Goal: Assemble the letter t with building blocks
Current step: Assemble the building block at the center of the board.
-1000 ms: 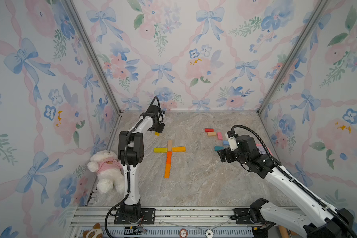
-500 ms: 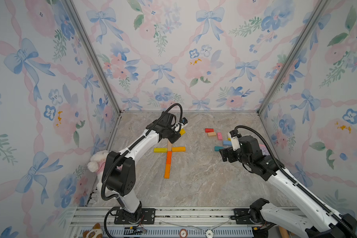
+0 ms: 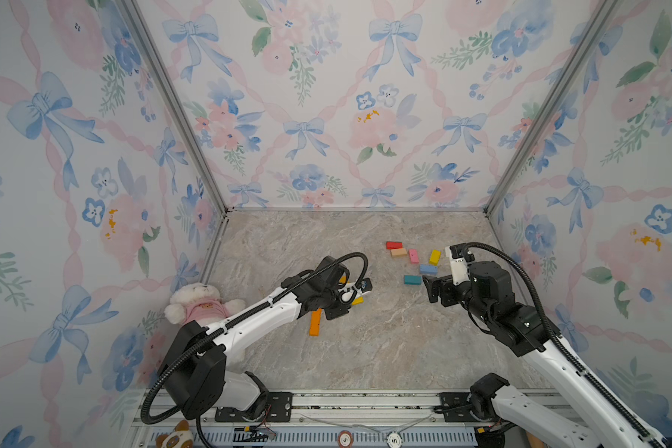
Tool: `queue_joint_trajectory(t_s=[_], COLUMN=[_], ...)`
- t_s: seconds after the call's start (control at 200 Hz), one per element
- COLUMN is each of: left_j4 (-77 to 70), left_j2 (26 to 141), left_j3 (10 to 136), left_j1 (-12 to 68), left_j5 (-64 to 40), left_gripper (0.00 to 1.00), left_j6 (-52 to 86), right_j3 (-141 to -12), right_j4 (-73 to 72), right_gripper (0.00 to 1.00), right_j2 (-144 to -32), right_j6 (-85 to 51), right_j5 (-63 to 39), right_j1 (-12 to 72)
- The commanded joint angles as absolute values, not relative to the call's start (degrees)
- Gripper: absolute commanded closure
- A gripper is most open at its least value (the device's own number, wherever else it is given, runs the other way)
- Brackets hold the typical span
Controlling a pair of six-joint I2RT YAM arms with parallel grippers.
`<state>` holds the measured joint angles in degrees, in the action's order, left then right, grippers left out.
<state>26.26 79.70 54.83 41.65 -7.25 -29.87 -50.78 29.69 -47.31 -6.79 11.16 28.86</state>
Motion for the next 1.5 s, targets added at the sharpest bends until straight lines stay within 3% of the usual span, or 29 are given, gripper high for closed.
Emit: queue_joint_trajectory(t_s=[0.0,0.565,1.495], left_j4=[26.09,26.49,27.16], left_j2=[79.2,85.21,84.27], left_j3=[52.86,49.66,41.03], left_j1=[43.68,47.98,48.25], left_j5=[-5.5,-2.05,0.07], left_gripper=[0.9,0.88,0.91], left_j6=[-27.82,-27.18,-36.67], right_j3=[-51.25,-50.41,-49.78], right_j4=[28.55,28.0,27.53], right_gripper=[0.04,0.04,0.04], right_j2=[-46.98,-46.78,-47.06], right_j6=[-6.7,-6.76,-6.86], right_j5=[12.1,11.38,10.24], right_j1=[28.08,27.63,27.35])
